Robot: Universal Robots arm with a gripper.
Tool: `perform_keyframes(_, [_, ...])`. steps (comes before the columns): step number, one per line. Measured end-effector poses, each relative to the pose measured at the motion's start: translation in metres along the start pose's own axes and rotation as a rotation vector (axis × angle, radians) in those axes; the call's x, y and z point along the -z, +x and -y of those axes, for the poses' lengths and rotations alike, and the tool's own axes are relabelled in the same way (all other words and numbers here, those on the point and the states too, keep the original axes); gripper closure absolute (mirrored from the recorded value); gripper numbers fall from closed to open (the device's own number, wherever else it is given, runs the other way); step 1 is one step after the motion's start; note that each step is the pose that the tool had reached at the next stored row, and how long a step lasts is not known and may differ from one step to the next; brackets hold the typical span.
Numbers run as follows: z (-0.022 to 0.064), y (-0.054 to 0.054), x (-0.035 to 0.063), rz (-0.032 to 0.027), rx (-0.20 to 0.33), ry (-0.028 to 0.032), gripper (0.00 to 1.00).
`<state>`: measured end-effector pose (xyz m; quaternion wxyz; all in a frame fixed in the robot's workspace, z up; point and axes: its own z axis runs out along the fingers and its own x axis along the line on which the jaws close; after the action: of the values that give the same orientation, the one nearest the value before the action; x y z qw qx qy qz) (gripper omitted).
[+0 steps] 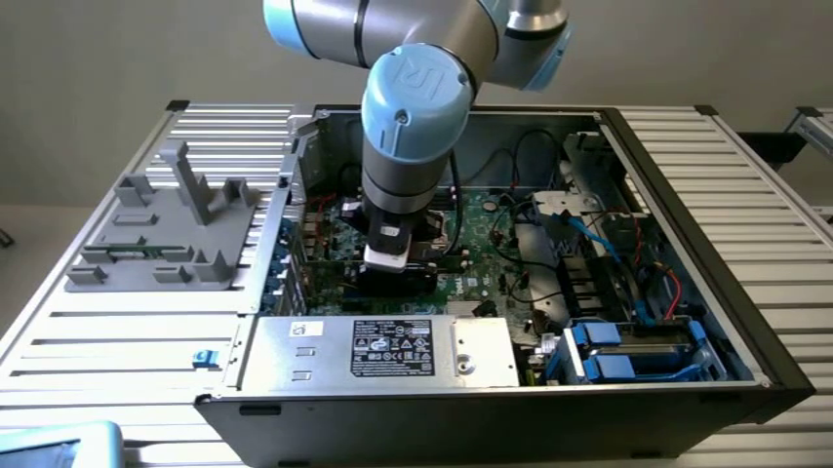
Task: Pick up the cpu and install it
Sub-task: 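Install the second cpu locking lever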
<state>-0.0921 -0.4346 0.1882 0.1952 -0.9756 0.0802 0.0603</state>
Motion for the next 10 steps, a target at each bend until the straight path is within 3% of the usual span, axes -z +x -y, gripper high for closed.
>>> perform_keyframes(10, [-0.0001,-0.0031,-0.0021,0.0,0.0,0.0,0.88])
